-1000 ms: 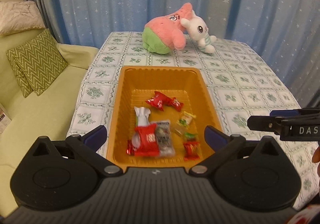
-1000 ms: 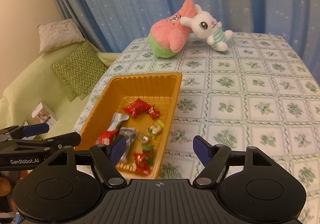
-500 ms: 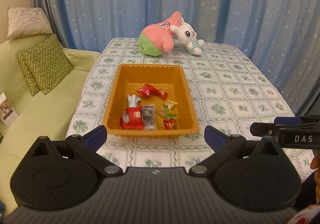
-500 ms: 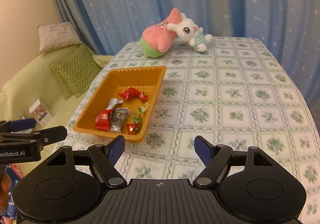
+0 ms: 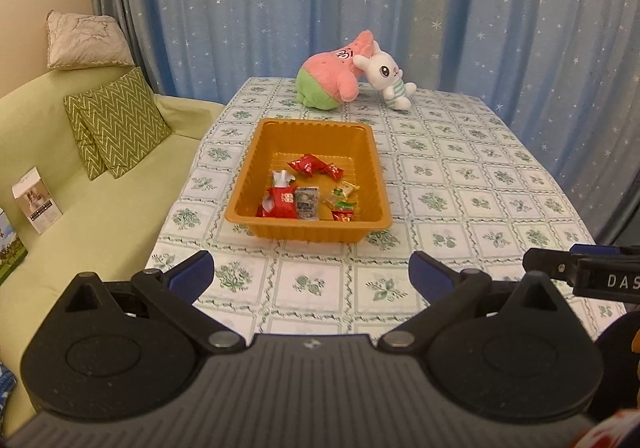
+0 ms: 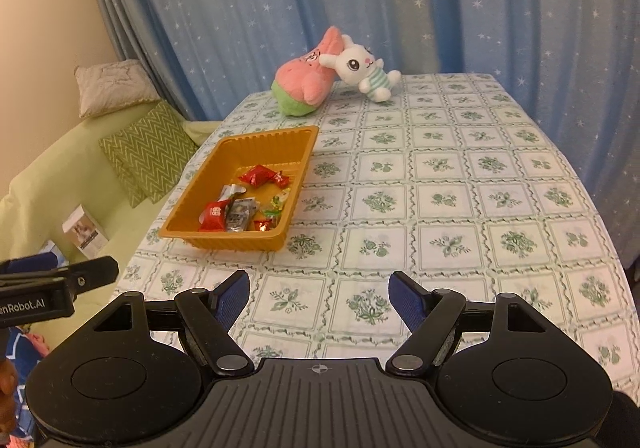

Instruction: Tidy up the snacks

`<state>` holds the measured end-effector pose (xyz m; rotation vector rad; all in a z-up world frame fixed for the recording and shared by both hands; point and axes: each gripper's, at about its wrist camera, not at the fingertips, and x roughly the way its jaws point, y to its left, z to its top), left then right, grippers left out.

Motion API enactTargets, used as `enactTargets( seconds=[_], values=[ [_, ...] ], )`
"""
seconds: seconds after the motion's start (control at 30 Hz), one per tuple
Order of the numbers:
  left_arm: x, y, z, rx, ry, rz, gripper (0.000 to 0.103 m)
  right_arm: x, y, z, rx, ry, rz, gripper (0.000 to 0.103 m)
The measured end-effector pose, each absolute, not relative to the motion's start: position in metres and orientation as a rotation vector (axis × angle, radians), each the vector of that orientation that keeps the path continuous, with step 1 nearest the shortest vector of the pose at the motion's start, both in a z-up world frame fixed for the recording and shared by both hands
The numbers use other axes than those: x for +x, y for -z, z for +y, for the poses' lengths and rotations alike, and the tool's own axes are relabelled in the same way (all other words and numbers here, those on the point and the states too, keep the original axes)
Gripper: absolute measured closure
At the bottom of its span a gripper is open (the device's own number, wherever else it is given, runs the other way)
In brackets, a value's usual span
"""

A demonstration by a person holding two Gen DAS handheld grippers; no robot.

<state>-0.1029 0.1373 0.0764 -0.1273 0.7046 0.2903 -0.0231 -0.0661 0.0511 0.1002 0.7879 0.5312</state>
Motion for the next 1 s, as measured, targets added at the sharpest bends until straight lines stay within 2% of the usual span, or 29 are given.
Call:
enactTargets(
  seconds=[1.0],
  values=[
    [-0.138,-0.074,0.105,-0.116,-0.249,0.693,0.000,-0.077,-0.070,-0.081,0.048,-0.542,0.719,0.027]
  ],
)
